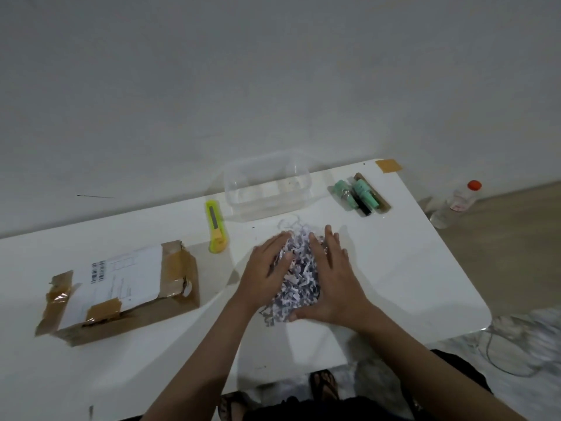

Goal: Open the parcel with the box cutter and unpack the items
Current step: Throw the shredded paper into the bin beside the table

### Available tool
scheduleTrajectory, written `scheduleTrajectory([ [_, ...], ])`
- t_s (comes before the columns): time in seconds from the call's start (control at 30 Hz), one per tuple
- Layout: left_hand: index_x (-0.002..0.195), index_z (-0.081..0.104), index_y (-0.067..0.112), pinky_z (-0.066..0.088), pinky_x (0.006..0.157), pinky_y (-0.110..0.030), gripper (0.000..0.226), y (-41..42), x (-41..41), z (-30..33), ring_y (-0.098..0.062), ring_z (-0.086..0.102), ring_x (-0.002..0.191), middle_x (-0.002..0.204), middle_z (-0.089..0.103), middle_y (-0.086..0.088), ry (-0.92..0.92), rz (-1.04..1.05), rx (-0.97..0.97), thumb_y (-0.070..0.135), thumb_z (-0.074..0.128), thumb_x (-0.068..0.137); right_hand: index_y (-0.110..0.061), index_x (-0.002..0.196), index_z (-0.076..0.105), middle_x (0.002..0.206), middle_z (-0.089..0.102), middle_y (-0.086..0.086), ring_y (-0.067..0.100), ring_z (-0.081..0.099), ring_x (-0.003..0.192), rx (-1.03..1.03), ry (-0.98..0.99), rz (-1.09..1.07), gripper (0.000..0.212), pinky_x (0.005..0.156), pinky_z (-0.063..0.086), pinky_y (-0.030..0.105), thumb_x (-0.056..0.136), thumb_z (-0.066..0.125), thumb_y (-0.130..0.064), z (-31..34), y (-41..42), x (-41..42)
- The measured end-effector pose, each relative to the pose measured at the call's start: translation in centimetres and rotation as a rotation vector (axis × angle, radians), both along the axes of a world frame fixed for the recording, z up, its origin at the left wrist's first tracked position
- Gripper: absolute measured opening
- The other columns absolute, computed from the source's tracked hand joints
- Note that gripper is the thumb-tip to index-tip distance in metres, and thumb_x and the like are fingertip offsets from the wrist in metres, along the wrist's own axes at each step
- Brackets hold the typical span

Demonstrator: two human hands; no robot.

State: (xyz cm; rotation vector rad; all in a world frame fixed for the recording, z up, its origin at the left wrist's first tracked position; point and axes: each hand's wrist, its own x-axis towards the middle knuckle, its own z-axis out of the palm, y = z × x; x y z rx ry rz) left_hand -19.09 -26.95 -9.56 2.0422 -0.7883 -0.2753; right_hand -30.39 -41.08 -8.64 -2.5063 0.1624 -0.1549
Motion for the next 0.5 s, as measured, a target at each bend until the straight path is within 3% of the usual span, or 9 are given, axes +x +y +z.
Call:
scheduleTrajectory([
  [0.13,0.134,0.048,0.024,0.034,0.109,-0.044,0.045,-0.1,-1.7,0.5,-0.01,0.044,0.13,0.136,0.052,0.007,0.05,-0.012,-0.105,0.046,0.032,0.098,-0.02,0.15,0.002,0.16,0.003,0.015,0.03,-0.001,0.148,-0.02,-0.021,0.051,0.138,0.116,0.009,0.055,0.044,0.058,-0.089,-0.7,-0.2,1.5],
  [0.27,0.128,0.052,0.024,0.039,0.103,-0.039,0.042,-0.7,-2.8,0.7,-0.01,0.05,0.119,0.122,0.058,0.007,0.047,0.082,-0.139,0.045,0.03,0.098,-0.009,0.145,0.032,0.151,0.036,0.007,0.023,0.024,0.144,-0.023,-0.135,0.117,0.116,0.112,0.029,0.052,0.059,0.062,-0.081,-1.2,-0.6,2.1],
  [0.4,0.108,0.058,0.026,0.041,0.093,-0.033,0.037,-1.2,-3.3,0.5,-0.008,0.051,0.103,0.104,0.058,0.008,-0.008,0.187,-0.082,0.046,0.029,0.096,-0.013,0.145,0.033,0.149,0.04,0.002,0.014,0.029,0.141,0.095,-0.166,0.143,0.105,0.111,0.033,0.046,0.064,0.07,-0.068,-1.1,-1.0,2.1],
  [0.5,0.092,0.056,0.028,0.045,0.084,-0.036,0.025,-1.4,-3.2,0.2,-0.01,0.052,0.093,0.093,0.056,0.007,-0.04,0.239,-0.08,0.041,0.035,0.096,-0.018,0.148,0.018,0.154,0.025,-0.006,0.003,0.014,0.142,0.23,-0.069,0.179,0.12,0.119,0.021,0.039,0.054,0.081,-0.059,-0.3,-1.5,1.6],
])
